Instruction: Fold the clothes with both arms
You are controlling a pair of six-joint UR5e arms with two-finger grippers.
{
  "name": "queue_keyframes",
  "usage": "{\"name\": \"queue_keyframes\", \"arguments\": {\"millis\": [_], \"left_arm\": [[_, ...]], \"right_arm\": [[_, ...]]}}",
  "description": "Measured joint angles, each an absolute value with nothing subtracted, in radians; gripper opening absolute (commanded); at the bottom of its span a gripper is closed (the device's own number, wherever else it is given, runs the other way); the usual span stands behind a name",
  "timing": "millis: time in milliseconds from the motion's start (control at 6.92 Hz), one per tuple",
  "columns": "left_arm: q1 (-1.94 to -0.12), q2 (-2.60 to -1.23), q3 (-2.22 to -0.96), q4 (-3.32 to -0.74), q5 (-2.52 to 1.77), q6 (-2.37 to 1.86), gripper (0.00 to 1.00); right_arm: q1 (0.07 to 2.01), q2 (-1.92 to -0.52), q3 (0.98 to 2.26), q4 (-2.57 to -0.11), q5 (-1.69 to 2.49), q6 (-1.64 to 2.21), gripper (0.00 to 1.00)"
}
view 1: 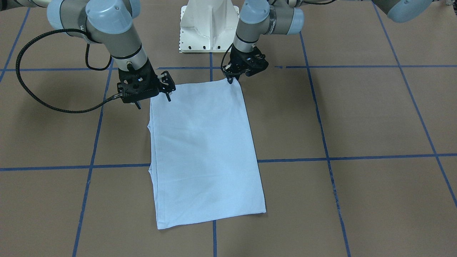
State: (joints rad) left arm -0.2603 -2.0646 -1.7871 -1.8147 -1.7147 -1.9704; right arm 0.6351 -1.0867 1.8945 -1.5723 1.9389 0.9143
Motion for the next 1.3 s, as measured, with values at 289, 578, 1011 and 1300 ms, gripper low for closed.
{"name": "queue_keyframes", "arguments": {"millis": [289, 578, 1011, 1300], "left_arm": [[-0.260, -2.062, -1.788, -1.813, -1.713, -1.967, 0.00], [-0.262, -2.059, -1.804, -1.780, -1.712, -1.948, 0.00], [-0.262, -2.057, -1.872, -1.684, -1.716, -1.880, 0.00], [-0.260, -2.062, -1.881, -1.672, -1.720, -1.874, 0.00]], "right_arm": [[0.635, -1.087, 1.894, -1.572, 1.939, 0.915, 1.00], [0.632, -1.094, 1.895, -1.572, 1.939, 0.953, 1.00], [0.559, -1.099, 1.913, -1.571, 1.935, 1.203, 1.00], [0.468, -1.116, 1.928, -1.570, 1.882, 1.425, 1.00]]}}
